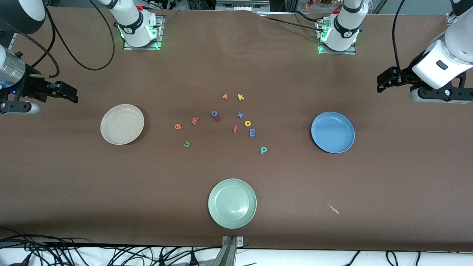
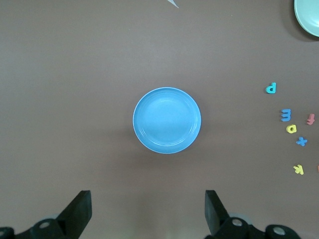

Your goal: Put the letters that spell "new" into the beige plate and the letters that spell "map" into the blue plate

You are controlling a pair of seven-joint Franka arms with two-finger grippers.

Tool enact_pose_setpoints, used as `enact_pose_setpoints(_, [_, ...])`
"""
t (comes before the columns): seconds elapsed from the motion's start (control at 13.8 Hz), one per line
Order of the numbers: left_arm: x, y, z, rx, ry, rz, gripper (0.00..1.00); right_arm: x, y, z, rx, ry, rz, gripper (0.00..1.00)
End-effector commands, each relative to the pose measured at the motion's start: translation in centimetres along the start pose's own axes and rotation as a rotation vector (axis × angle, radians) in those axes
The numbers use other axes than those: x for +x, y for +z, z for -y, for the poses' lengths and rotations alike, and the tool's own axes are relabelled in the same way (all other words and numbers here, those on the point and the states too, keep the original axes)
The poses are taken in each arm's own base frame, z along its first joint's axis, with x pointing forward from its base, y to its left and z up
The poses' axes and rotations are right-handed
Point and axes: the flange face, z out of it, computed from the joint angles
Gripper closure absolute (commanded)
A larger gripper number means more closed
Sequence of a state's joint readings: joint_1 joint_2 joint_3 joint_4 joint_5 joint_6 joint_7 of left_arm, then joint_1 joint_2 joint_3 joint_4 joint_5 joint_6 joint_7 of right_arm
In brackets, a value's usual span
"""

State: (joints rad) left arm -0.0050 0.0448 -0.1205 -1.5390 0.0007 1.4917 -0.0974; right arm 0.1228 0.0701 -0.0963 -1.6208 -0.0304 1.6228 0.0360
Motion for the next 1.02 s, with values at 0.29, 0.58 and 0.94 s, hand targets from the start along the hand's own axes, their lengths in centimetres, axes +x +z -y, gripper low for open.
enact_pose_setpoints(0.29, [-0.1, -0.7, 0.0, 0.016, -0.005, 0.001, 0.0, -0.2, 0.0, -0.1, 0.001, 0.004, -0.002, 0.0])
enact_pose_setpoints(0.58, [0.0, -0.6, 0.0, 0.016, -0.005, 0.001, 0.0, -0.3, 0.0, -0.2, 0.001, -0.005, 0.001, 0.0])
enact_pose_setpoints(0.94, [0.1, 0.0, -1.8, 0.019, 0.029, 0.013, 0.0, -0.3, 0.1, -0.1, 0.001, -0.005, 0.003, 0.0])
